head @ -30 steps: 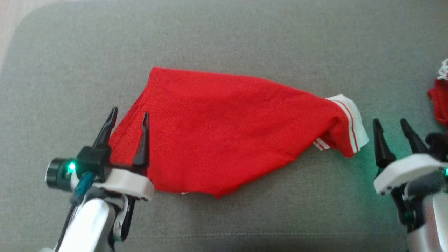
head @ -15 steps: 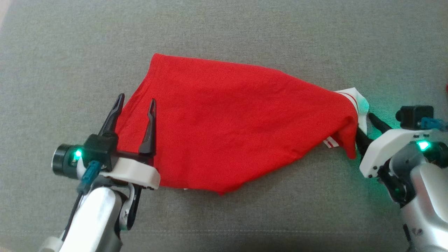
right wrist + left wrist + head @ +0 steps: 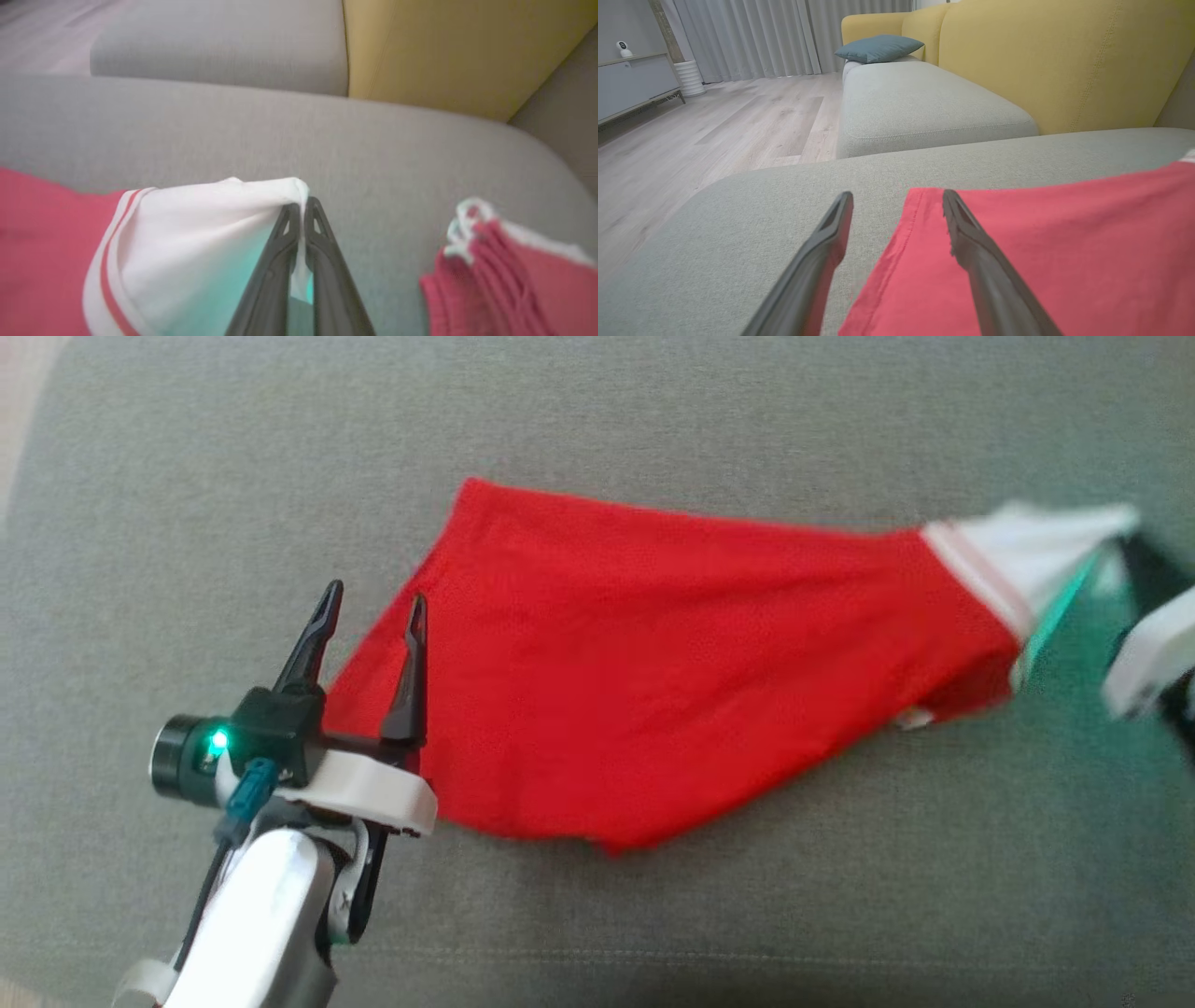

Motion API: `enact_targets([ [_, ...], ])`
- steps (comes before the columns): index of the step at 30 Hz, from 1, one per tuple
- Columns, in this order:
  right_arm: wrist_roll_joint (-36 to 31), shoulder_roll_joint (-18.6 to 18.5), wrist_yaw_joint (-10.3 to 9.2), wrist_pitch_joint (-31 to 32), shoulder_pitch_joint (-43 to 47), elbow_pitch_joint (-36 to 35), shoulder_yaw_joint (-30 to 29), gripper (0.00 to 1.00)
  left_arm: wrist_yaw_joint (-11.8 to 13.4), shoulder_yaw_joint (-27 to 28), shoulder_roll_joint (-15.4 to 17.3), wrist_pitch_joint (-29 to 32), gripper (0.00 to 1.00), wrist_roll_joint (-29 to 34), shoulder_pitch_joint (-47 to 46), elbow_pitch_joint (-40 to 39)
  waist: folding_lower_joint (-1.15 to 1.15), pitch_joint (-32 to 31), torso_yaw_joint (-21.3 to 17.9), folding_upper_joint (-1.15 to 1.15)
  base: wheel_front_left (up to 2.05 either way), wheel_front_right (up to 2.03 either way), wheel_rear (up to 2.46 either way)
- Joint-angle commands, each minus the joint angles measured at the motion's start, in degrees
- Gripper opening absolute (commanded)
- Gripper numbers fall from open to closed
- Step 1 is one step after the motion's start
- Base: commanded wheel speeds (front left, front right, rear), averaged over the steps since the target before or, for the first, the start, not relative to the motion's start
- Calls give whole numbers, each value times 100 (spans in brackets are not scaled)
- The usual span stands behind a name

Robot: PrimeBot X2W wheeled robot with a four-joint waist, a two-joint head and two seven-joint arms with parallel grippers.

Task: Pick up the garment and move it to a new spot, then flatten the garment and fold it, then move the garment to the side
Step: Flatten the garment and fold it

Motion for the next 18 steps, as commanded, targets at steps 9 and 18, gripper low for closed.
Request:
enact_targets([
  [9,-386,-652,19,-447,-1127,-109,76,0,-61,206,-85,-69,100,112,-290,-224,0,186,314,0,0,0,0],
  [18,-297,-319,19,-1224,-1571,1216,520,100,-162,171,-248,-69,100,226,-445,-208,0,428,436,0,0,0,0],
])
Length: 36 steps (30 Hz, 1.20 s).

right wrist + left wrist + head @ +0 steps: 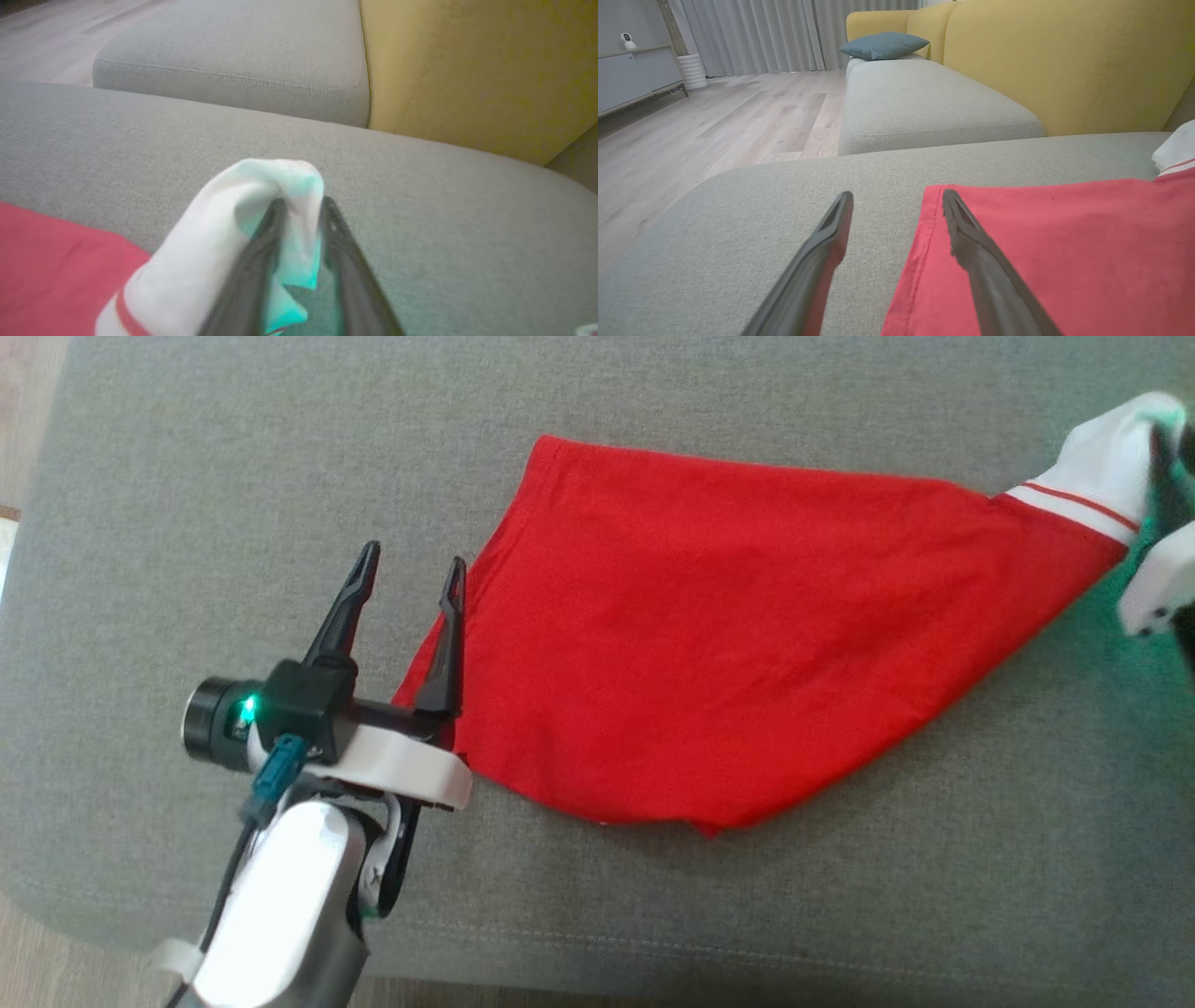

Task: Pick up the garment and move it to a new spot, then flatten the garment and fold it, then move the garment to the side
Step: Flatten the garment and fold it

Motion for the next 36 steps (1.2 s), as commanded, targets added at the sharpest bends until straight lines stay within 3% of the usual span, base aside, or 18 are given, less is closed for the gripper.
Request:
enact_targets([
  [1,15,-15,19,-164,-110,-84,34,100,-19,185,80,-43,100,76,-180,-146,0,2,-2,0,0,0,0],
  [7,6,372,19,-1242,65,-18,-27,100,-34,276,115,-43,100,112,-65,-70,0,-169,-217,0,0,0,0],
  [14,-28,764,19,-1646,1031,-1140,-252,100,-8,382,215,-43,100,88,208,-12,0,-517,-491,0,0,0,0],
  [26,-517,1837,19,-973,3452,-3913,-891,100,103,464,359,-32,100,11,631,-49,0,-1044,-718,0,0,0,0],
  [36,-645,2161,19,-539,4118,-4791,-935,100,210,483,441,59,100,-46,854,-169,0,-1155,-773,0,0,0,0],
])
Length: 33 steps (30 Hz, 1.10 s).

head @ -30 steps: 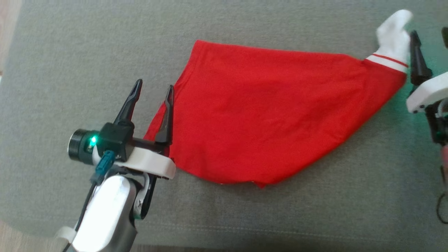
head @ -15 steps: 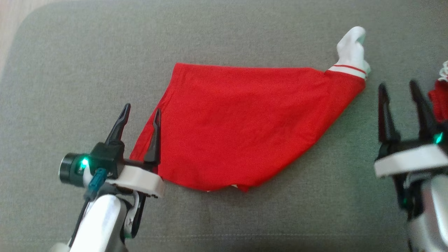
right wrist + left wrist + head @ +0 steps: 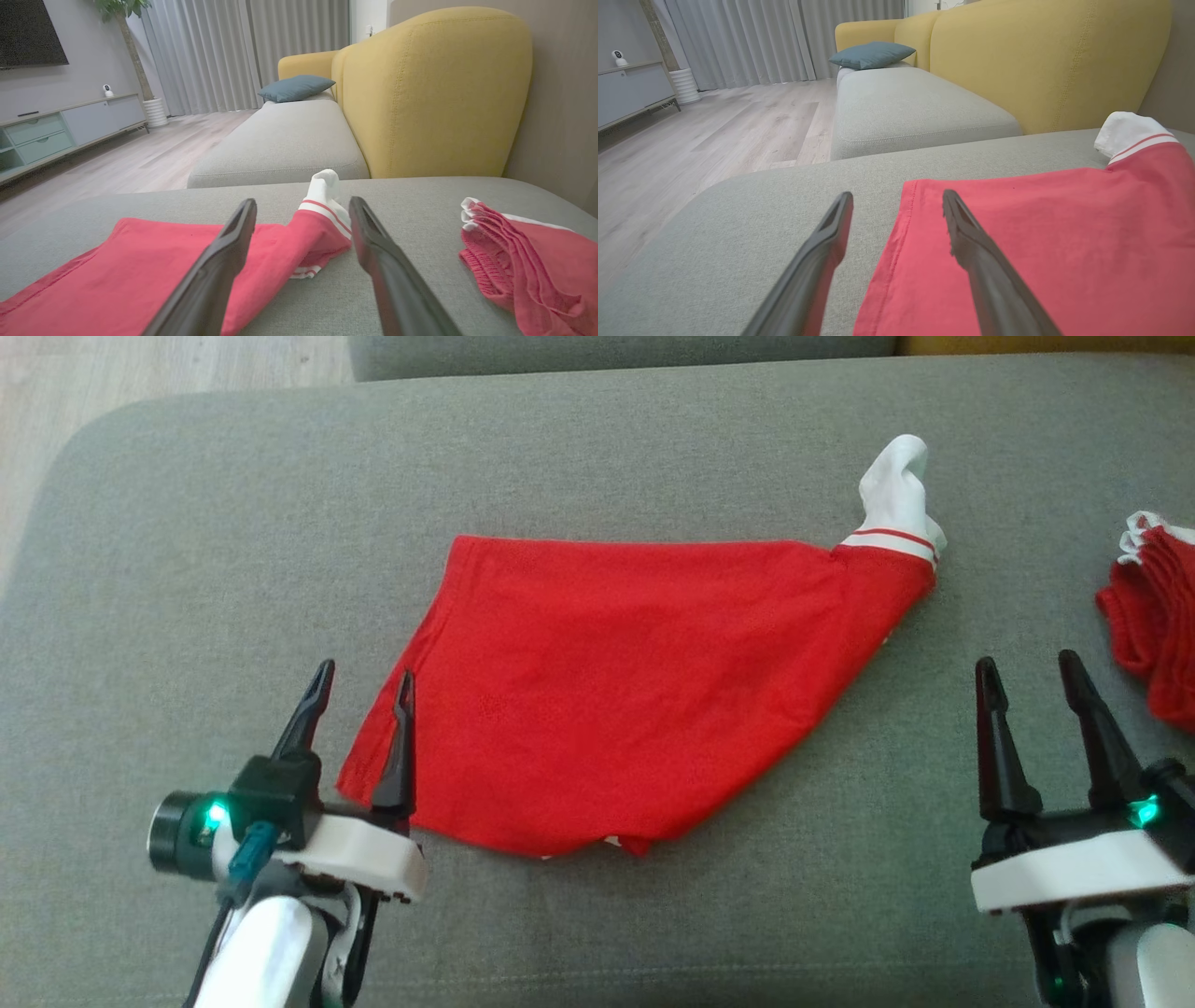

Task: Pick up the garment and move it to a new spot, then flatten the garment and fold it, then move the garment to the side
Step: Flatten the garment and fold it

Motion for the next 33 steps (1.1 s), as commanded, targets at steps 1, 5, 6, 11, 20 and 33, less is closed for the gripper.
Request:
enact_targets([
  [1,-41,-20,19,39,-46,-274,104,100,57,268,136,9,100,-21,-152,-218,0,7,0,0,0,0,0],
  [5,-52,1,19,77,-24,-330,93,100,72,257,144,19,100,-21,-160,-238,0,14,8,0,0,0,0],
  [6,-54,7,19,86,-22,-344,89,100,75,253,145,19,100,-23,-165,-243,0,17,12,0,0,0,0],
  [11,-38,31,19,120,-25,-383,91,100,99,231,157,23,100,-6,-221,-281,0,62,14,0,0,0,0],
  [20,23,32,19,159,-224,-425,273,100,-222,28,-4,482,100,-24,-1382,-39,0,547,-115,0,0,0,0],
  [33,217,20,19,17,-664,-93,603,100,-1016,170,-178,1664,100,-723,-3328,2709,0,1193,-631,0,0,0,0],
])
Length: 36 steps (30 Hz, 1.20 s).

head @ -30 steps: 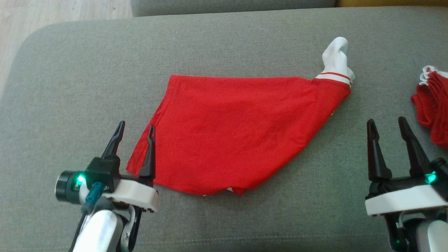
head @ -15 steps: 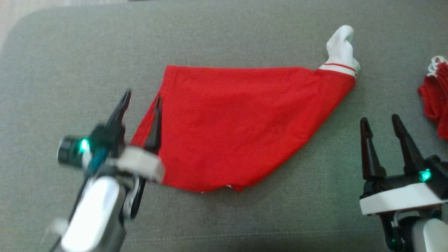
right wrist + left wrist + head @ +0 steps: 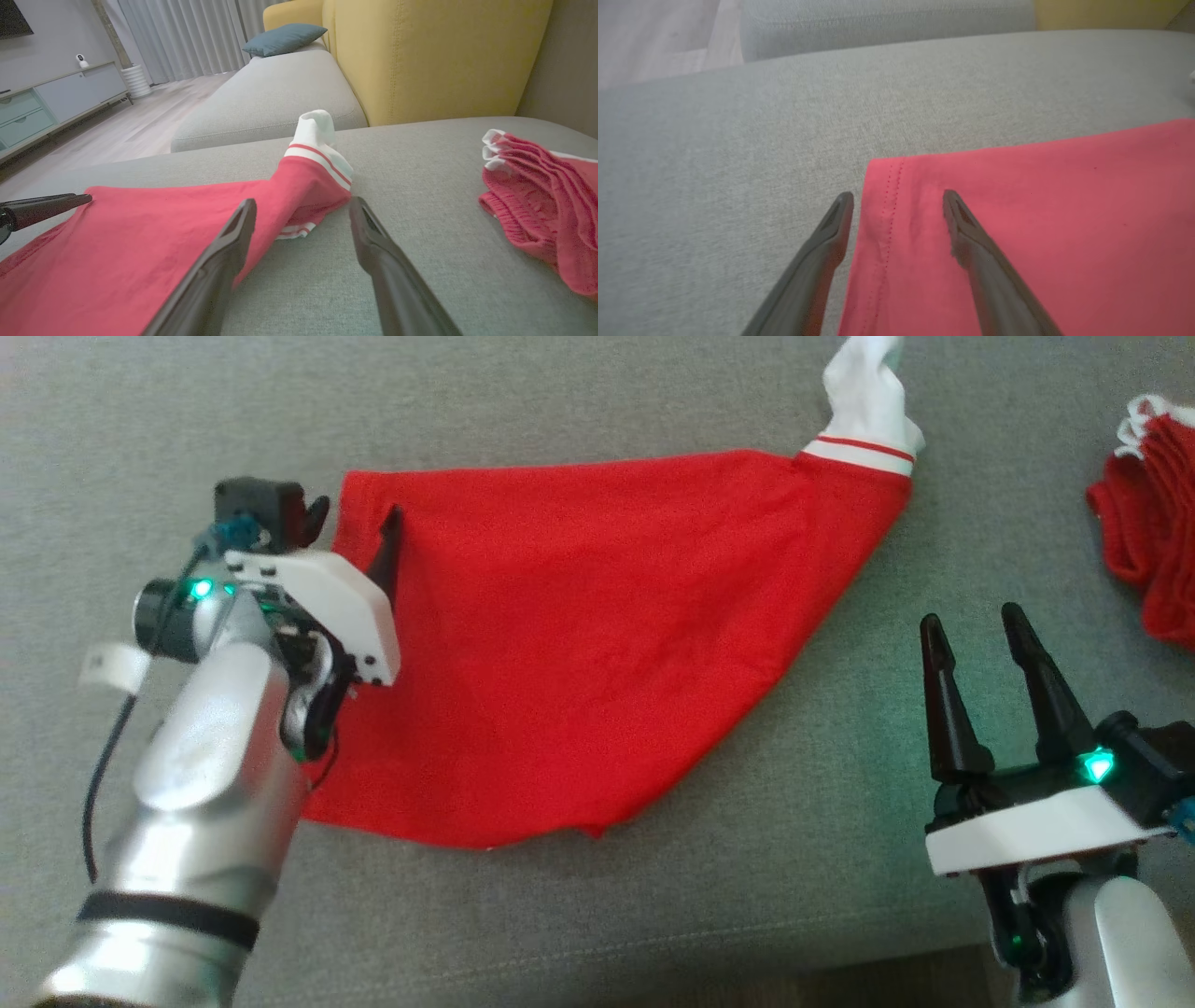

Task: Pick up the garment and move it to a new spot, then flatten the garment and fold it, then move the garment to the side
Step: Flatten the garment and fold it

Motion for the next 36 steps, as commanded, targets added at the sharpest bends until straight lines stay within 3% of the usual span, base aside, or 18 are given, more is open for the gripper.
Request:
enact_targets([
  [1,31,-20,19,-76,-164,-154,138,100,-58,199,129,38,100,-45,-356,29,0,83,-86,0,0,0,0],
  [7,100,-31,19,-104,-231,-28,196,100,-356,214,51,423,100,-277,-819,1121,0,112,-167,0,0,0,0],
  [8,110,-31,19,-105,-238,-15,203,100,-407,212,33,479,27,-315,-877,1254,0,110,-176,0,0,0,0],
  [9,118,-28,19,-109,-245,6,207,100,-469,209,9,501,0,-359,-974,1446,0,95,-188,0,0,0,0],
  [17,194,6,19,-109,-198,78,141,100,-420,229,10,-220,0,-296,-1336,1378,0,-84,-121,0,0,0,0],
  [24,222,42,19,-58,-101,88,80,100,-288,190,60,-698,0,-196,-1318,472,0,-317,92,0,0,0,0],
  [28,227,58,19,-27,-26,59,37,100,-149,162,117,-646,0,-264,-593,-483,0,-414,192,0,0,0,0],
  [36,253,83,19,75,61,22,-20,100,314,130,265,197,0,-769,1829,-2190,0,-447,321,0,0,0,0],
])
